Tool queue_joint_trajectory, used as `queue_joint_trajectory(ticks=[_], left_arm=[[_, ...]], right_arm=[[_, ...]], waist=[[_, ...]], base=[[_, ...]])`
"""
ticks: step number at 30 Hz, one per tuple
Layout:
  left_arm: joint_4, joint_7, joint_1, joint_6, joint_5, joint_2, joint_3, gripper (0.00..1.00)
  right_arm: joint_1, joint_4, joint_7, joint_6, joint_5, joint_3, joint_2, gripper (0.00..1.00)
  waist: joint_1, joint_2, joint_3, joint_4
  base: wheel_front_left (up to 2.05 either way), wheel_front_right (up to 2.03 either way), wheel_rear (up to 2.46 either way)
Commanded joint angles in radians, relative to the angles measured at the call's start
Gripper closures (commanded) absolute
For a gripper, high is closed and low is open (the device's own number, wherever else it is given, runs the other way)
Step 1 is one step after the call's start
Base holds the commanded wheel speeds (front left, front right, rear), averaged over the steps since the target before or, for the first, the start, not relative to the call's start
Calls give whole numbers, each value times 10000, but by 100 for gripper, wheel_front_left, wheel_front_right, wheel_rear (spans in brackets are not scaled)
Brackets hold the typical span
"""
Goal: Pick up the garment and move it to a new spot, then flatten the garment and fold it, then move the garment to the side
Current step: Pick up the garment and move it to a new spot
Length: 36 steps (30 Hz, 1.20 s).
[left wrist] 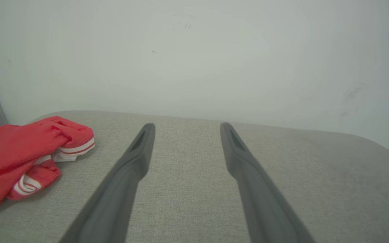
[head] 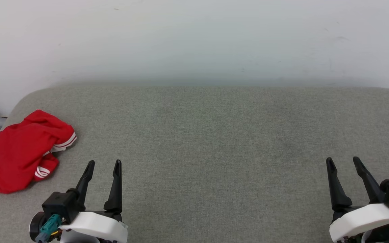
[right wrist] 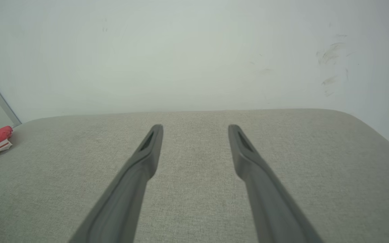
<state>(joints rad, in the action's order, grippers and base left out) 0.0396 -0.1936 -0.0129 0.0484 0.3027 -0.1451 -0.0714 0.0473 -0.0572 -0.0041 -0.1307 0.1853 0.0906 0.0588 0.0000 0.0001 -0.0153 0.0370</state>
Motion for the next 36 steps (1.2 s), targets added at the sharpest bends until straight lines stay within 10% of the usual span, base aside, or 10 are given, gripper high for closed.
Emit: queue_joint_trajectory(ticks=[1,17,36], left_arm=[[-12,-87,-36,29,-192,-25,-31,0],[293,-422,82,305,-988,315,263,0],[646,-731,-29,439,-2087,304,842,0]], right_arm=[[54,-146,-2,1,-226,36,-34,0],[306,-464,-58,1,-1021,83,-91,0],[268,-459,-396,3,-1817,-733,-89,0]], waist=[[0,-1,0,3],[0,-1,-16,704],[0,-1,-216,4095]], base=[[0,0,0],[0,0,0],[0,0,0]])
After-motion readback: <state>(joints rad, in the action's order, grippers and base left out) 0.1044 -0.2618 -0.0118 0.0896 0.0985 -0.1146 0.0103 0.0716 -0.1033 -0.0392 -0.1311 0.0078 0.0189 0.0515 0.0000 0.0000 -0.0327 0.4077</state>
